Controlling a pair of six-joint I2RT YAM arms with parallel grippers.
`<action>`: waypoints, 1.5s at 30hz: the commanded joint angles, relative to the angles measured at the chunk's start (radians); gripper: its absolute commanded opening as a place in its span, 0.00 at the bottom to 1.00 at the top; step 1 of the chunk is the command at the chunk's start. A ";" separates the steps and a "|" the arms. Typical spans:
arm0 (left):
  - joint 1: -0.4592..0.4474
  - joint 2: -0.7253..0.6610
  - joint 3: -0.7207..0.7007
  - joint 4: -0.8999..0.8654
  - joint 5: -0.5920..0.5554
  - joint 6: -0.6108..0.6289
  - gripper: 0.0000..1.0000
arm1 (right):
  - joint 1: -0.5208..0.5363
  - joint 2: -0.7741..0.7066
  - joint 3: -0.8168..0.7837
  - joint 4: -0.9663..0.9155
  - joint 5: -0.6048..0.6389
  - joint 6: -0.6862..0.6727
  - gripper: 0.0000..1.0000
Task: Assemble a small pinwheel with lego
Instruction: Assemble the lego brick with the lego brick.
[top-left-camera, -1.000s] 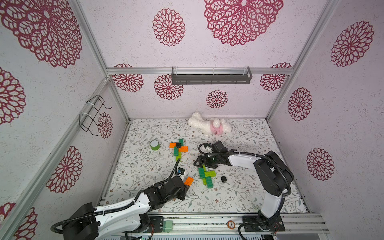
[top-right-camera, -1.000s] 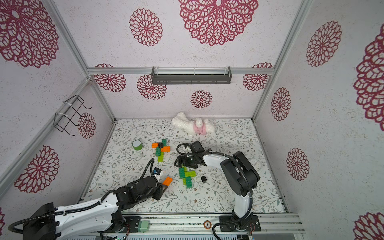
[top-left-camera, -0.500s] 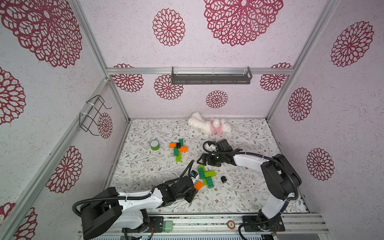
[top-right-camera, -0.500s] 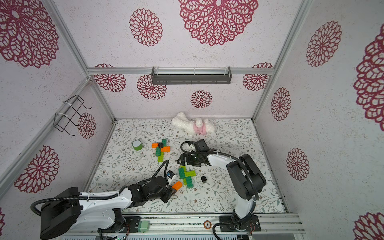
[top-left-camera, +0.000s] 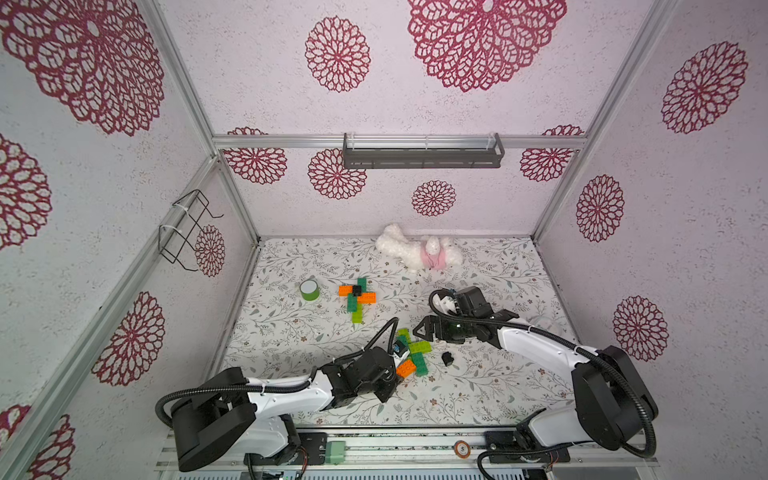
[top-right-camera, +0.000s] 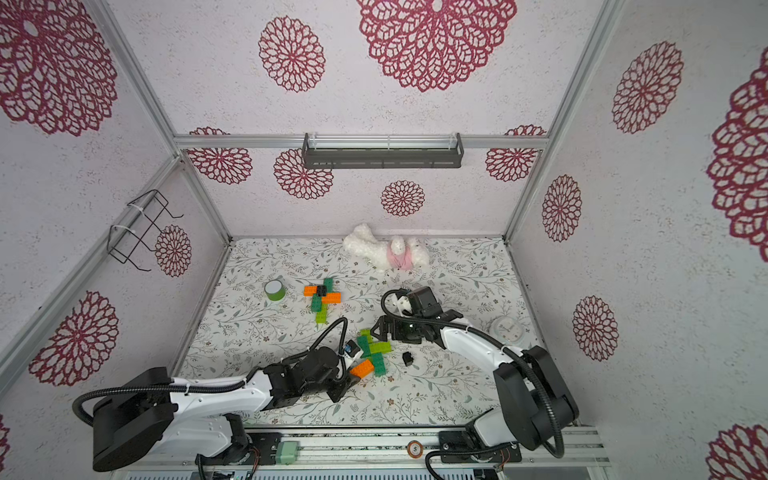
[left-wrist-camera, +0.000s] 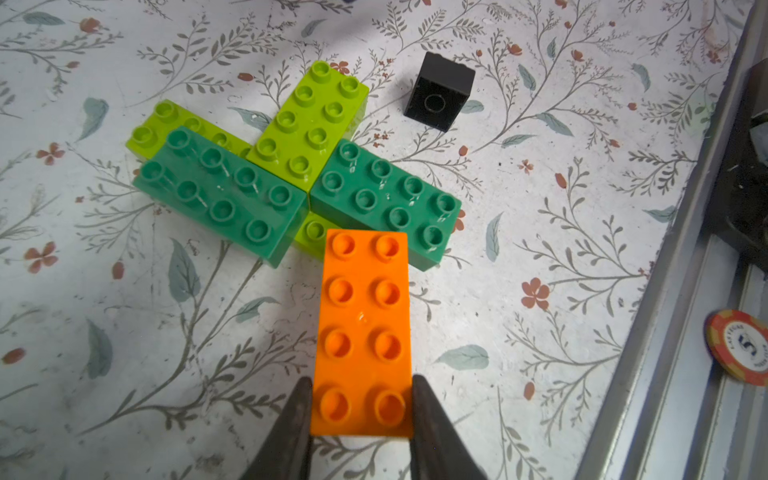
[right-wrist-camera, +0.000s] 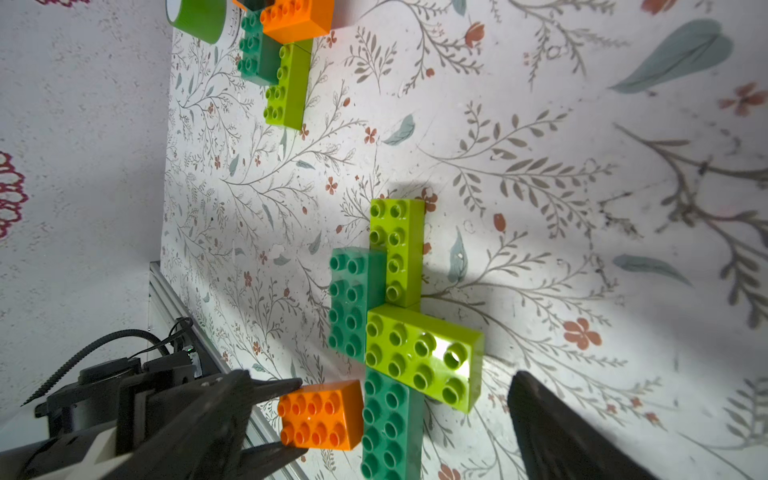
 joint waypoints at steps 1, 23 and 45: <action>0.014 0.026 0.030 0.025 0.022 0.038 0.13 | -0.006 -0.034 -0.007 -0.033 0.013 -0.022 0.99; 0.030 0.083 0.029 0.099 -0.015 0.019 0.13 | 0.041 -0.026 -0.016 -0.032 -0.010 -0.040 0.94; 0.033 0.135 0.079 0.047 -0.043 0.013 0.12 | 0.112 0.053 0.004 -0.025 -0.050 -0.037 0.23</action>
